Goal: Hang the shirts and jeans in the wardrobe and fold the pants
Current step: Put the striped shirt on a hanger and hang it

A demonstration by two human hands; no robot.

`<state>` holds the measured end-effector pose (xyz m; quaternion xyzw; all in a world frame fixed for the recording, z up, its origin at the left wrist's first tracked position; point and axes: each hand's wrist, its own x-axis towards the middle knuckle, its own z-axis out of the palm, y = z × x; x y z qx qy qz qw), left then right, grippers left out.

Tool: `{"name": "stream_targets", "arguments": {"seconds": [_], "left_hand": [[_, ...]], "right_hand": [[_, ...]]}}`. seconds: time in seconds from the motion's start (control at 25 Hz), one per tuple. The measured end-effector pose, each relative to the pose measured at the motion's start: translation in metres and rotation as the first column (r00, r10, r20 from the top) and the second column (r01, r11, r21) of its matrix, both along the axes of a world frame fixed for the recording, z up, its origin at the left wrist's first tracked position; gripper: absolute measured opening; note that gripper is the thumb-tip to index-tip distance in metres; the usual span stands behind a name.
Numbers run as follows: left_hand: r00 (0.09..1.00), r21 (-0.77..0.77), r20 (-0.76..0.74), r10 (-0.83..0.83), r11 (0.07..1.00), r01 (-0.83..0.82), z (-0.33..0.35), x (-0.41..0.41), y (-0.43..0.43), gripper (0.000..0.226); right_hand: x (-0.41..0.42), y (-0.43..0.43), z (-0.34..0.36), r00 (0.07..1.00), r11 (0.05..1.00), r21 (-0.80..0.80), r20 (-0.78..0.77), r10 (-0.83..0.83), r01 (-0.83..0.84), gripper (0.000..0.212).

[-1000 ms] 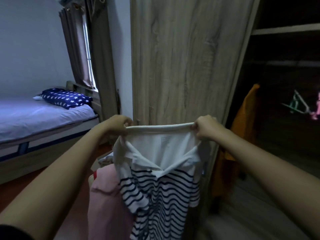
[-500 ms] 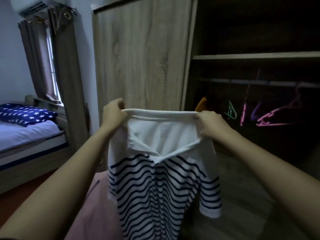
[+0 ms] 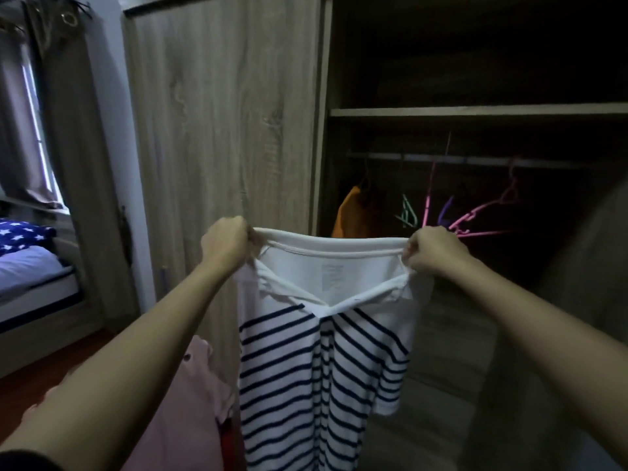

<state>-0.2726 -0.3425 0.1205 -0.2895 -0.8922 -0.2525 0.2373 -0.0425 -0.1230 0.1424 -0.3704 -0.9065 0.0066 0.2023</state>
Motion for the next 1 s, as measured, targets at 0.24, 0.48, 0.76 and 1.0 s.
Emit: {"name": "stream_targets", "arguments": {"seconds": [0.24,0.48,0.76,1.0], "left_hand": [[0.993,-0.082,-0.007,-0.12,0.99,0.119,0.012,0.014,0.039,0.028],[0.971,-0.041,0.041,-0.235,0.971,0.237,-0.005,0.022,0.076,0.015],[0.841,0.097,0.131,-0.525,0.851,0.516,-0.013,0.037,0.144,0.022],[0.815,0.274,0.19,-0.547,0.827,0.491,-0.001,0.044,0.237,0.034]], "right_hand": [[0.006,0.015,0.011,0.998,0.998,-0.029,0.039,0.051,-0.05,0.031],[0.031,0.017,0.018,1.0,0.998,-0.056,0.011,0.017,-0.016,0.037],[0.03,0.051,0.019,0.999,0.998,-0.057,-0.038,-0.034,0.032,0.04],[0.023,0.086,0.024,0.997,0.997,0.079,0.073,-0.018,0.012,0.034]]}}
